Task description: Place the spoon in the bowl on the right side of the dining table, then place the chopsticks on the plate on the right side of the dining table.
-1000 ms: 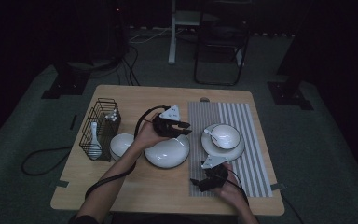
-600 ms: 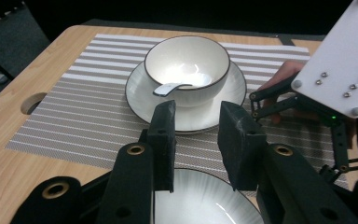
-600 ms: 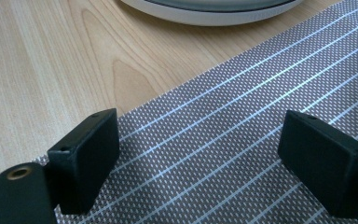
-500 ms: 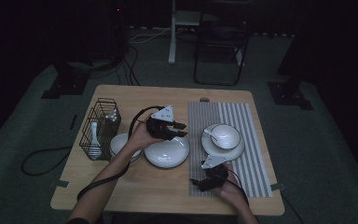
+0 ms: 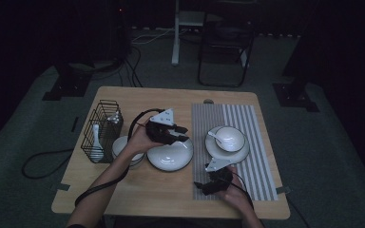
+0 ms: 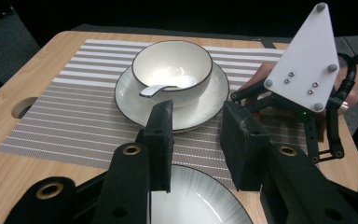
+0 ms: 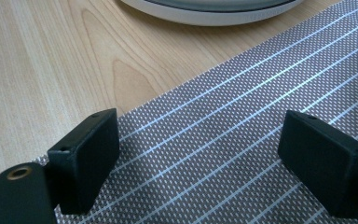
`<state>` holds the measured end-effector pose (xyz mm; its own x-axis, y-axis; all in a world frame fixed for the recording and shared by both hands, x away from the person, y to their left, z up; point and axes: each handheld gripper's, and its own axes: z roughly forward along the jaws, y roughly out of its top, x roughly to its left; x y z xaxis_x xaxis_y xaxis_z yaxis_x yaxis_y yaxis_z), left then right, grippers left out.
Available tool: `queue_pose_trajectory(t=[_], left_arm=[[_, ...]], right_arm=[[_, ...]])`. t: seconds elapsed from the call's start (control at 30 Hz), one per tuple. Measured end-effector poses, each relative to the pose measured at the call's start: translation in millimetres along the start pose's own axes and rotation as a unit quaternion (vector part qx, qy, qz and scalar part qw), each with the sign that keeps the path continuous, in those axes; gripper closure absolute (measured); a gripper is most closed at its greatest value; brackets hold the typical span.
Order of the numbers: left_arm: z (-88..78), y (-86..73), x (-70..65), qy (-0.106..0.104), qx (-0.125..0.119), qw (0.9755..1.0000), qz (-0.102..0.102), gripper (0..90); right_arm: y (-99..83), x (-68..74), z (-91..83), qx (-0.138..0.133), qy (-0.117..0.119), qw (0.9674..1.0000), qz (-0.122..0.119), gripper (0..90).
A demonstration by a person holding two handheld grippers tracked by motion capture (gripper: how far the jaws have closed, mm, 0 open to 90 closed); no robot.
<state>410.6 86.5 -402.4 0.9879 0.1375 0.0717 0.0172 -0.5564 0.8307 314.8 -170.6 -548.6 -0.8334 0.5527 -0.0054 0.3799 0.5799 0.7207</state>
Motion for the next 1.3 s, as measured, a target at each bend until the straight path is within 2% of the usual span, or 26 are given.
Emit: queue_pose_trajectory(t=[0.37,0.77,1.17,1.3], left_arm=[[-7.1,4.5,-3.3,-0.004,-0.011,0.9999,0.006,63.2],[-24.2,11.2,-11.8,0.003,0.0,0.9996,0.029,62.5],[-36.3,18.1,-15.2,0.011,0.007,0.9991,0.039,61.5],[-45.8,23.7,-17.4,0.018,0.01,0.9987,0.046,61.3]], right_arm=[[0.0,-0.1,0.0,0.0,0.0,1.0,0.0,12.5],[0.0,-0.1,0.1,0.0,0.0,1.0,-0.001,12.5],[0.0,-0.1,0.1,-0.001,0.0,1.0,-0.001,12.6],[0.0,-0.1,0.1,-0.001,0.0,1.0,-0.001,12.5]])
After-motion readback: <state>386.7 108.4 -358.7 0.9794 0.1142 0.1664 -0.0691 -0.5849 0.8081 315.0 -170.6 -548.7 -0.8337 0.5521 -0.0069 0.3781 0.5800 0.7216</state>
